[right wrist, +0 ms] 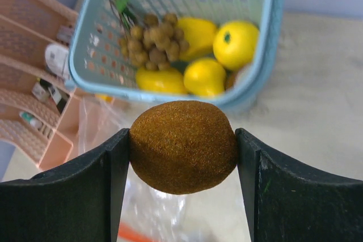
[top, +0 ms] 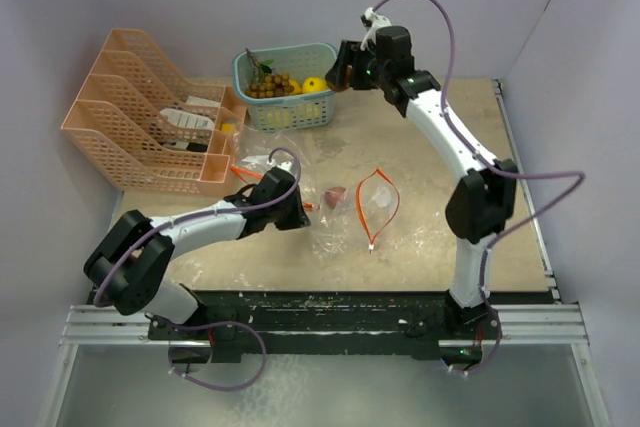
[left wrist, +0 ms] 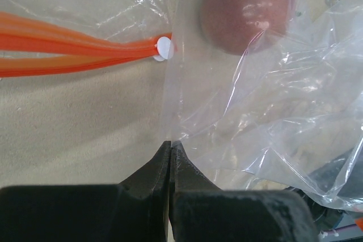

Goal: Open the zip-top bag and remove the fake food

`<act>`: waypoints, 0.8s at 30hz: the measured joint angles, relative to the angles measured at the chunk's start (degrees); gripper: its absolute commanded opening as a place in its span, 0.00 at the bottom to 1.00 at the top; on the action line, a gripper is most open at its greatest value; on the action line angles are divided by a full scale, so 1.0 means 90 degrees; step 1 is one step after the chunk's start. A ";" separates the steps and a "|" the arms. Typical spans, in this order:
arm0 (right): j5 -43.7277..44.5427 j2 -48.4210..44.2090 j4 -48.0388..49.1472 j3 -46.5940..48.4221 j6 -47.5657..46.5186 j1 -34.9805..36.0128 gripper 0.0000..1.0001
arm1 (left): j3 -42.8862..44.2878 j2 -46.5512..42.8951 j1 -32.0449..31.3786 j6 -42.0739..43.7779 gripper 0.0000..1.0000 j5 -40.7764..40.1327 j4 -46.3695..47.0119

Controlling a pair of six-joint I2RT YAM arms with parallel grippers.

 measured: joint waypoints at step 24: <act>-0.0299 0.2458 0.0736 0.3177 -0.0488 0.0413 0.99 | -0.0078 -0.1008 0.0000 -0.0080 0.00 -0.0221 -0.0653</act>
